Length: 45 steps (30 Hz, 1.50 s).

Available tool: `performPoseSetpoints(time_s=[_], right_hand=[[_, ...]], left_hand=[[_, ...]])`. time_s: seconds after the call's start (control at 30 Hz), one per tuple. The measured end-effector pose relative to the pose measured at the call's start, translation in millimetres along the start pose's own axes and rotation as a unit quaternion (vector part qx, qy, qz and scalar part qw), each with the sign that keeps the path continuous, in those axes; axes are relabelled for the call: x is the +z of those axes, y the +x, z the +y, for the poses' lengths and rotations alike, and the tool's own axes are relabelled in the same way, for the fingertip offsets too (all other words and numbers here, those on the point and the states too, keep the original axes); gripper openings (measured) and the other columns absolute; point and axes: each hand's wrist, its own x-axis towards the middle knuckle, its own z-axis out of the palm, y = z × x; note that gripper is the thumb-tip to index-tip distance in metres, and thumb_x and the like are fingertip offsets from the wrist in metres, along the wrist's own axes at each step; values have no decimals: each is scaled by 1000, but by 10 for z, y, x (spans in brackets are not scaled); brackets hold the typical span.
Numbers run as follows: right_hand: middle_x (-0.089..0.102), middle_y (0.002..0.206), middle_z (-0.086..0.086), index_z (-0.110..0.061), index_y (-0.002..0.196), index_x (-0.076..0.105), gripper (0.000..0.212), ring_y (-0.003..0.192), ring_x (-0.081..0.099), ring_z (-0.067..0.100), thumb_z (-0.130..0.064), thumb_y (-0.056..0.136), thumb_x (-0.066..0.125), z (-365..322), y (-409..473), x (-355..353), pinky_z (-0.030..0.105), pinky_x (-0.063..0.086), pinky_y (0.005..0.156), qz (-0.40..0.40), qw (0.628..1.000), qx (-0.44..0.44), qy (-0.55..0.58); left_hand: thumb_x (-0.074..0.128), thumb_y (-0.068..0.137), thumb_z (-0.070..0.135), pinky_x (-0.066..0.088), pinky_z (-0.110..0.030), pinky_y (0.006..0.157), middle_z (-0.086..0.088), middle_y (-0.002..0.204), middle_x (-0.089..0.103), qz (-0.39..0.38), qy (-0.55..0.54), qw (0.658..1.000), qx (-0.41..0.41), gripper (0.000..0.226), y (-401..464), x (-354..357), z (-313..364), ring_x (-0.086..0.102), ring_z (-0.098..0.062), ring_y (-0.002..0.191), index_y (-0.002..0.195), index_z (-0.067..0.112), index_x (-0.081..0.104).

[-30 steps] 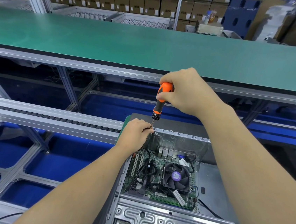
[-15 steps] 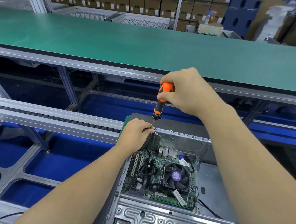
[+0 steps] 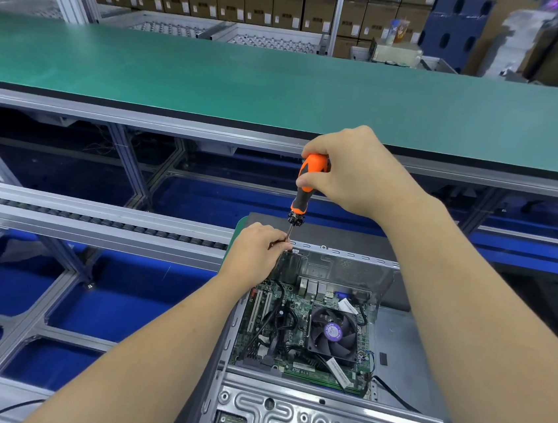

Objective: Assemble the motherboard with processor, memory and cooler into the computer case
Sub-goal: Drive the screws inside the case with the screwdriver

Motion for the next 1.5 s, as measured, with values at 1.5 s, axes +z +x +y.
performPoseSetpoints(time_s=[1.5], right_hand=[[64,81,4,-12,103,72,29,71,51,20,-37,91,72,-35,-5,9,38,53,72,9,1000,-4,14]], left_hand=[[61,97,28,47,-37,78,5,83,68,7,1,1000,7,18,-28,-24,28,50,-16,83,94,15,74]])
